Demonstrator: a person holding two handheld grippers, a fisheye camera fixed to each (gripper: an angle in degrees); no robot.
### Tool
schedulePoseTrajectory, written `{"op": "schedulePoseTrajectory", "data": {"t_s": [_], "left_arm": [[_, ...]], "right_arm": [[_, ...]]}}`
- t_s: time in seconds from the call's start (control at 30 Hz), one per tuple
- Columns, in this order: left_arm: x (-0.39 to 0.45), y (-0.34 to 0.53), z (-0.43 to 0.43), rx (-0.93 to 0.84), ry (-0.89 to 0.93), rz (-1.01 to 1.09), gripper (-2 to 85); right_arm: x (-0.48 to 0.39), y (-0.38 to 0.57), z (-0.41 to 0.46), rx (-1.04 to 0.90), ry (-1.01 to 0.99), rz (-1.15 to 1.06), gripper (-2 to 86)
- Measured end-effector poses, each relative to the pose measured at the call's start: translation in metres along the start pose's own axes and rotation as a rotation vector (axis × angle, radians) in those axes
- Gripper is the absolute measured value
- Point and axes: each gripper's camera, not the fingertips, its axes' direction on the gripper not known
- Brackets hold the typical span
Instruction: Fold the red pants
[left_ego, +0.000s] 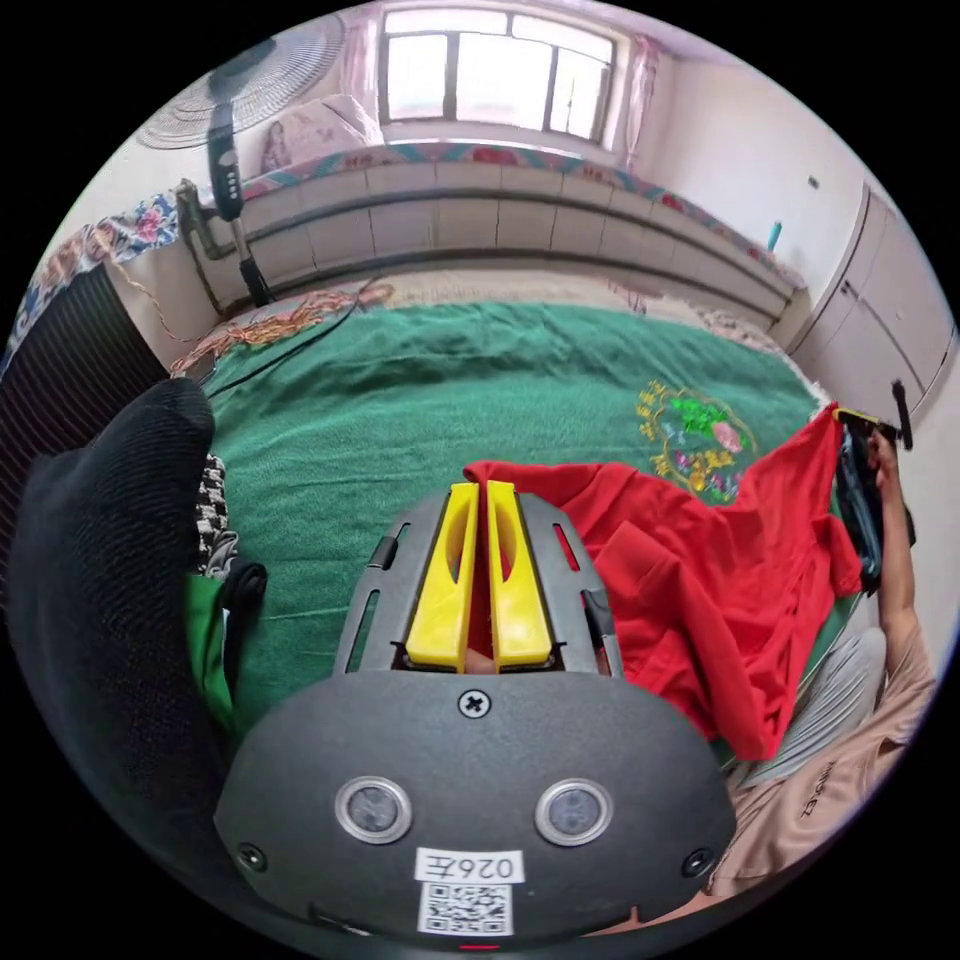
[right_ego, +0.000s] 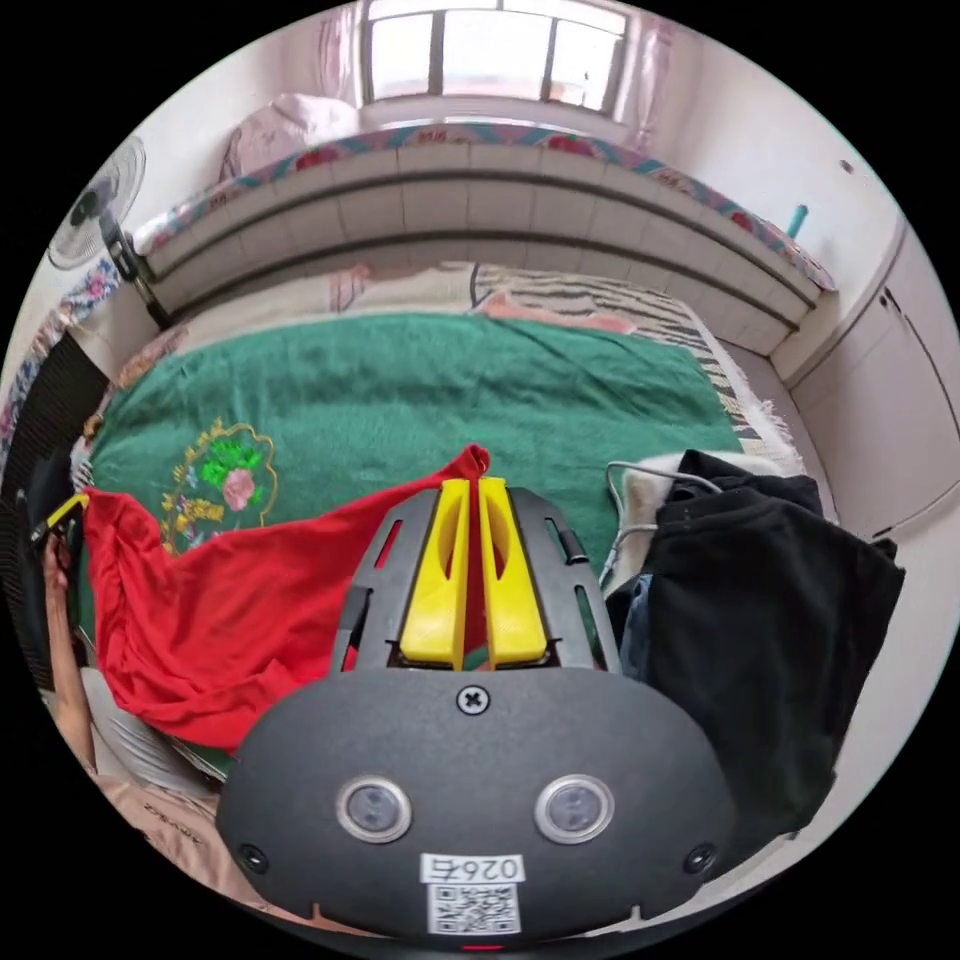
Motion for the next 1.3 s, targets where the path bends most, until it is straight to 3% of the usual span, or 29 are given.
{"op": "schedulePoseTrajectory", "data": {"t_s": [0.07, 0.2, 0.53, 0.67, 0.8, 0.9, 0.97, 1.03, 1.13, 1.3], "left_arm": [[-0.006, 0.006, -0.019, 0.053, 0.005, -0.04, -0.1], [-0.014, 0.015, -0.032, 0.047, -0.055, -0.103, -0.2], [-0.048, 0.013, -0.019, -0.007, -0.033, -0.269, -0.1], [-0.053, 0.002, -0.025, -0.023, -0.047, -0.275, -0.1], [-0.061, -0.008, -0.038, -0.003, -0.012, -0.302, -0.3], [-0.072, -0.014, -0.05, 0.023, -0.009, -0.38, -0.8], [-0.075, -0.018, -0.075, 0.087, -0.102, -0.43, -0.9], [-0.071, -0.028, -0.099, 0.143, -0.097, -0.403, -1.0], [-0.048, -0.057, -0.126, 0.2, 0.053, -0.244, -1.0], [0.017, -0.112, -0.122, 0.059, 0.185, 0.058, -1.0]], "right_arm": [[0.01, 0.003, -0.032, 0.098, -0.074, 0.063, -1.5], [0.015, -0.001, -0.046, 0.117, -0.05, 0.109, -1.5], [0.011, -0.053, 0.047, -0.054, -0.018, 0.167, -1.0], [-0.007, -0.08, 0.08, -0.171, 0.102, 0.112, 2.4], [-0.008, -0.099, 0.068, -0.139, 0.187, 0.106, 5.1], [0.007, -0.114, 0.051, -0.145, 0.124, 0.146, 5.8], [0.022, -0.123, 0.041, -0.18, 0.014, 0.165, 5.9], [0.03, -0.13, 0.04, -0.241, -0.067, 0.155, 6.1], [0.036, -0.139, 0.044, -0.335, -0.089, 0.134, 6.9], [0.039, -0.158, 0.066, -0.441, -0.046, 0.114, 8.1]]}}
